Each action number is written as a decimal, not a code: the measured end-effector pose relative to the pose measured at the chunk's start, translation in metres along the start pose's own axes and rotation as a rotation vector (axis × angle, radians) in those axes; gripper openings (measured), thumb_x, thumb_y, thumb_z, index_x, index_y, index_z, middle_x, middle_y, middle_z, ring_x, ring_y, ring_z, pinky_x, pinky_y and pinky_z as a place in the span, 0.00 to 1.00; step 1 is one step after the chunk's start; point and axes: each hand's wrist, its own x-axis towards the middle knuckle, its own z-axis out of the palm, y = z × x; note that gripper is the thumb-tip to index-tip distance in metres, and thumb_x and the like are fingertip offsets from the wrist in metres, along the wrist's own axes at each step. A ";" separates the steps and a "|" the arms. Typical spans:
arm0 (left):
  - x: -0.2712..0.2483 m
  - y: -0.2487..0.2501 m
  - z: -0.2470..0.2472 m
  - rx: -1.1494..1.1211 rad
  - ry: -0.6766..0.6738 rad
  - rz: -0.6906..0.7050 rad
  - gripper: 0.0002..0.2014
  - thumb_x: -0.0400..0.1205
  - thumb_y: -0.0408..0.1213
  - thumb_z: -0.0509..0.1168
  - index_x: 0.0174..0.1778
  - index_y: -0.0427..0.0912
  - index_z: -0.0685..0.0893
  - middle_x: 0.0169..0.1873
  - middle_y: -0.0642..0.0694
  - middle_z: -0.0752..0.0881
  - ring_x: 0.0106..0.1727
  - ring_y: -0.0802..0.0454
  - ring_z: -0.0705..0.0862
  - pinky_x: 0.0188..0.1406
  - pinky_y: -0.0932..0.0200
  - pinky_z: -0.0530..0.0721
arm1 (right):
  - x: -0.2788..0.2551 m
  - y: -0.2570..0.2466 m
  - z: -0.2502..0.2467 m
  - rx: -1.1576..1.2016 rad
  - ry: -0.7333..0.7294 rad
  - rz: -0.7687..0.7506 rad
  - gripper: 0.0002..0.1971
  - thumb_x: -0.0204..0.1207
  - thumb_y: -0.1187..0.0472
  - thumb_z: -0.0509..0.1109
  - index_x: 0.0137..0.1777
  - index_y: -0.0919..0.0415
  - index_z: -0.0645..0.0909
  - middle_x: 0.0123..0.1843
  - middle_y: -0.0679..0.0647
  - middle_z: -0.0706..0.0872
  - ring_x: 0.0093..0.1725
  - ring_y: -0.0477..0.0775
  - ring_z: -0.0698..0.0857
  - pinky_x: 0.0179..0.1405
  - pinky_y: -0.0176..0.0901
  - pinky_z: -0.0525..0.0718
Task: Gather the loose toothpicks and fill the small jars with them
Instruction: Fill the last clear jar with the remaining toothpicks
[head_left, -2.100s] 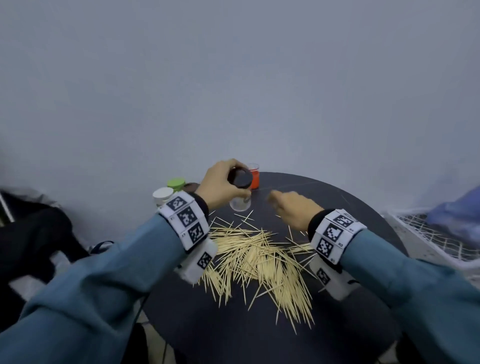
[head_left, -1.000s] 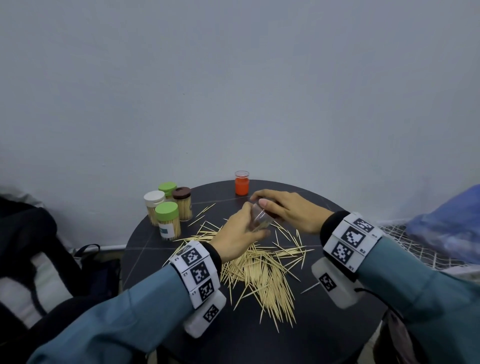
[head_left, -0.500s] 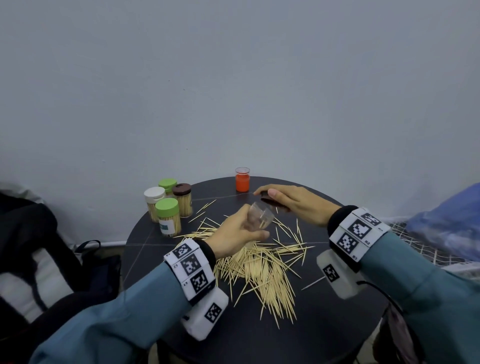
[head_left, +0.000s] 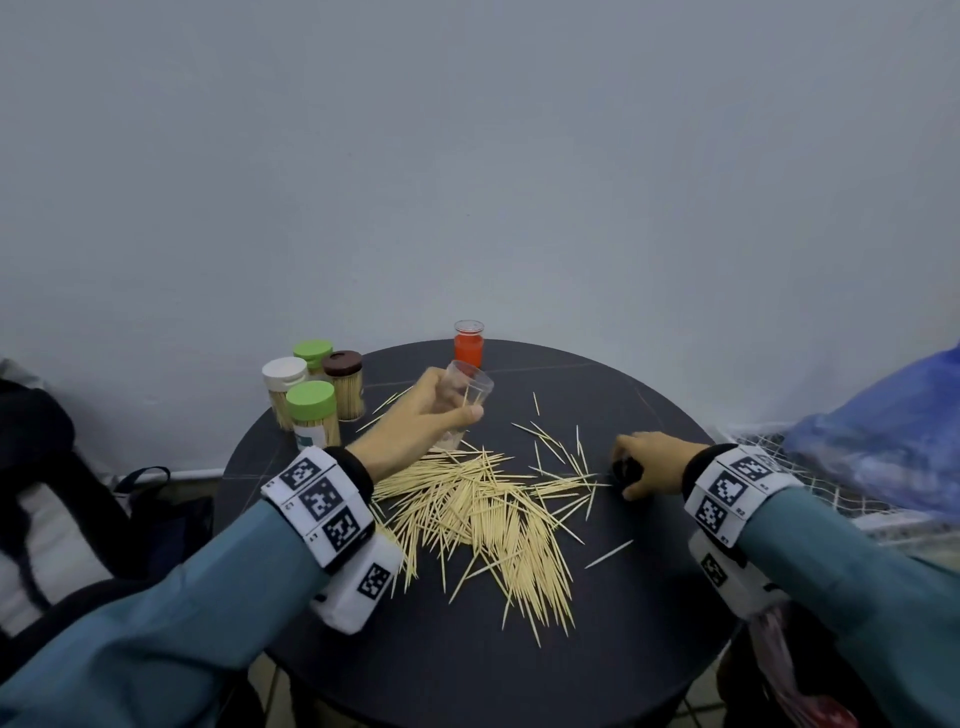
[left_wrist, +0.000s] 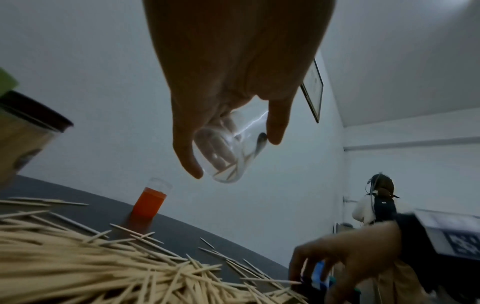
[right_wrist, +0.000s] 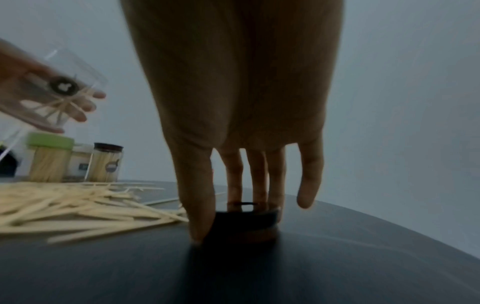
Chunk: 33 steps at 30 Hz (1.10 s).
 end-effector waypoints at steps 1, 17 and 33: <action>0.000 -0.001 -0.002 -0.010 0.018 0.001 0.18 0.82 0.40 0.65 0.66 0.42 0.72 0.57 0.51 0.81 0.57 0.59 0.81 0.48 0.66 0.77 | 0.000 0.000 0.002 -0.008 0.003 0.000 0.29 0.74 0.54 0.73 0.71 0.60 0.68 0.71 0.58 0.73 0.70 0.58 0.73 0.68 0.47 0.73; 0.000 -0.010 -0.027 -0.105 0.190 -0.003 0.20 0.78 0.35 0.69 0.64 0.37 0.75 0.58 0.44 0.83 0.48 0.60 0.83 0.41 0.69 0.82 | -0.010 -0.047 -0.009 -0.100 -0.119 -0.329 0.40 0.67 0.56 0.79 0.77 0.59 0.65 0.71 0.54 0.71 0.70 0.52 0.71 0.67 0.38 0.69; 0.005 -0.013 -0.034 -0.110 0.236 0.015 0.19 0.78 0.36 0.70 0.63 0.39 0.75 0.47 0.54 0.82 0.46 0.65 0.81 0.36 0.75 0.78 | 0.029 -0.083 -0.013 0.010 0.026 -0.359 0.07 0.74 0.60 0.73 0.50 0.62 0.83 0.38 0.47 0.82 0.40 0.45 0.78 0.42 0.33 0.75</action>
